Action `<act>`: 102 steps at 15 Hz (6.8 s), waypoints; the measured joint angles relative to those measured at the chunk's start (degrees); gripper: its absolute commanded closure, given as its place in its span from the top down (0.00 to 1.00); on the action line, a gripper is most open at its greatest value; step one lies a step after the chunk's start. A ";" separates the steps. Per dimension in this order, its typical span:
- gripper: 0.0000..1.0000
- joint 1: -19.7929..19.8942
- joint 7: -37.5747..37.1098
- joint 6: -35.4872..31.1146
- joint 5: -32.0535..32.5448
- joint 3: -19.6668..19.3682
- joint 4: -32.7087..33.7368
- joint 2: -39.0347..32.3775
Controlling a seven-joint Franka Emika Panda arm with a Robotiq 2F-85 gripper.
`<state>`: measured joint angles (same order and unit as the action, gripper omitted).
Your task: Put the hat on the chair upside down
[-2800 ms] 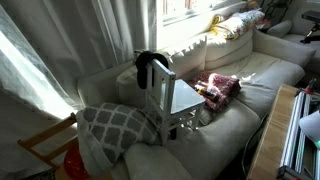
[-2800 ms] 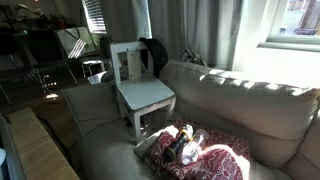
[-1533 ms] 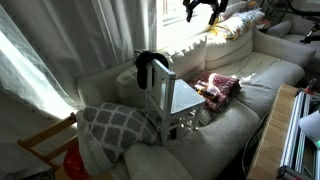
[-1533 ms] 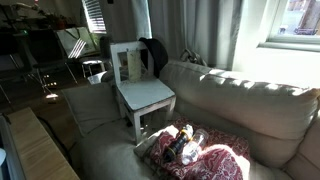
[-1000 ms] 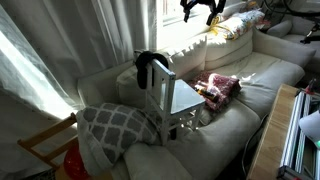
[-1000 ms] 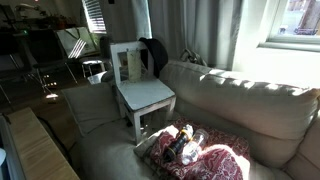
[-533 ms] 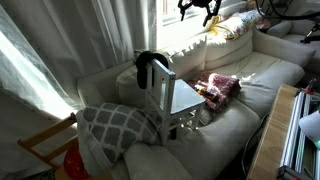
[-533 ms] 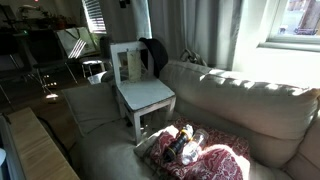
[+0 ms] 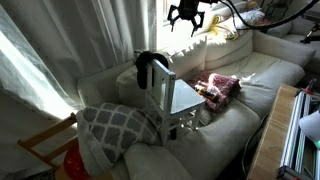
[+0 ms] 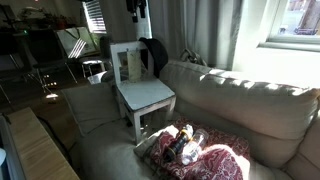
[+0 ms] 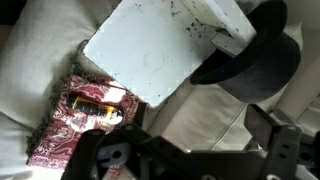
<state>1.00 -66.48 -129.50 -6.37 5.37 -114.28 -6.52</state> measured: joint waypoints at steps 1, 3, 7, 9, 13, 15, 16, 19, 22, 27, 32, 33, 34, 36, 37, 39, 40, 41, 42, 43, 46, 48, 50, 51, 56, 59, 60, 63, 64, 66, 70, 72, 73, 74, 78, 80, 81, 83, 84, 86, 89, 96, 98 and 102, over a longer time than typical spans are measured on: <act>1.00 -0.46 -0.89 0.00 -0.30 -0.08 1.26 -1.65; 1.00 -1.23 -2.35 -0.31 -1.87 -0.25 3.73 -4.81; 1.00 -1.98 -3.17 -1.47 -5.29 -0.44 7.75 -9.44; 1.00 -2.02 -3.21 -1.47 -5.57 -0.51 8.42 -10.05; 1.00 -2.10 -3.08 -1.47 -5.67 -0.58 8.69 -10.09; 1.00 -2.25 -2.82 -1.48 -6.27 -0.69 8.71 -10.38; 1.00 -2.31 -2.77 -1.67 -6.81 -0.75 8.84 -10.80; 1.00 -2.45 -2.36 -2.91 -9.21 -0.76 10.21 -13.38; 0.92 -2.86 -1.90 -4.84 -11.76 -0.72 12.70 -16.98; 0.43 -3.17 -1.83 -5.74 -13.61 -0.76 17.31 -22.77; 0.06 -3.16 -1.84 -5.74 -14.66 -0.96 20.40 -25.64; 0.01 -3.13 -1.85 -5.74 -14.77 -1.12 20.76 -25.86; 0.00 -3.10 -1.86 -5.74 -14.91 -1.34 21.12 -26.08; 0.00 -2.96 -1.88 -5.74 -15.21 -1.80 21.48 -26.29; 0.01 -2.89 -1.89 -5.74 -15.33 -2.01 21.57 -26.31; 0.01 -2.75 -1.95 -5.74 -15.74 -2.34 21.80 -26.32; 0.01 -2.66 -2.08 -5.74 -16.30 -2.47 22.03 -26.34; 0.01 -2.48 -2.17 -5.94 -17.27 -2.51 22.39 -26.38; 0.01 -2.20 -2.24 -6.81 -19.00 -2.48 22.81 -26.41; 0.01 -1.89 -2.29 -8.10 -20.91 -2.43 23.22 -26.42; 0.01 -1.14 -2.61 -13.01 -26.42 -2.16 24.40 -26.61; 0.01 -1.00 -2.68 -16.74 -27.91 -2.30 24.56 -26.88; 0.01 -0.80 -2.69 -19.41 -28.02 -2.91 24.55 -27.13; 0.01 -0.52 -2.69 -20.47 -28.02 -3.30 24.51 -27.17; 0.01 1.39 -2.68 -24.83 -27.93 -6.55 23.67 -27.06; 0.01 2.83 -2.66 -25.17 -28.24 -7.30 21.59 -26.88; 0.01 3.42 -2.41 -24.94 -28.90 -6.84 20.59 -26.78; 0.01 5.12 -0.18 -23.01 -32.76 -4.36 16.93 -26.68; 0.01 5.47 1.03 -22.08 -34.10 -3.67 15.48 -26.65; 0.01 5.66 3.06 -19.75 -35.63 -3.31 12.72 -26.50; 0.01 5.83 6.81 -14.44 -36.26 -3.51 7.68 -25.76; 0.01 5.92 9.10 -10.14 -36.27 -3.73 5.55 -25.23; 0.01 5.92 10.36 -8.02 -36.27 -3.94 4.62 -24.94; 0.01 5.92 11.65 -6.09 -36.27 -4.12 3.75 -24.70; 0.15 5.57 16.04 1.01 -35.78 -4.63 1.36 -24.08; 0.13 5.09 16.81 3.46 -35.04 -5.17 0.52 -23.90; 0.16 4.79 16.99 4.34 -34.65 -5.48 0.13 -23.81; 0.41 4.17 17.02 5.73 -33.56 -6.13 -0.39 -23.70; 0.47 3.91 17.02 5.97 -32.89 -6.34 -0.51 -23.70; 0.62 3.35 17.02 5.99 -31.83 -6.74 -0.79 -23.66; 0.84 2.85 17.02 6.01 -30.51 -7.10 -0.98 -23.20; 1.00 3.29 11.57 5.30 -29.91 -12.08 -0.76 -18.76; 1.00 3.71 9.84 4.72 -30.11 -12.84 -0.77 -18.67; 1.00 3.65 9.04 4.69 -30.16 -12.85 -0.76 -18.69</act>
<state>4.65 -57.44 -124.81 -36.53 -7.49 -115.03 -25.21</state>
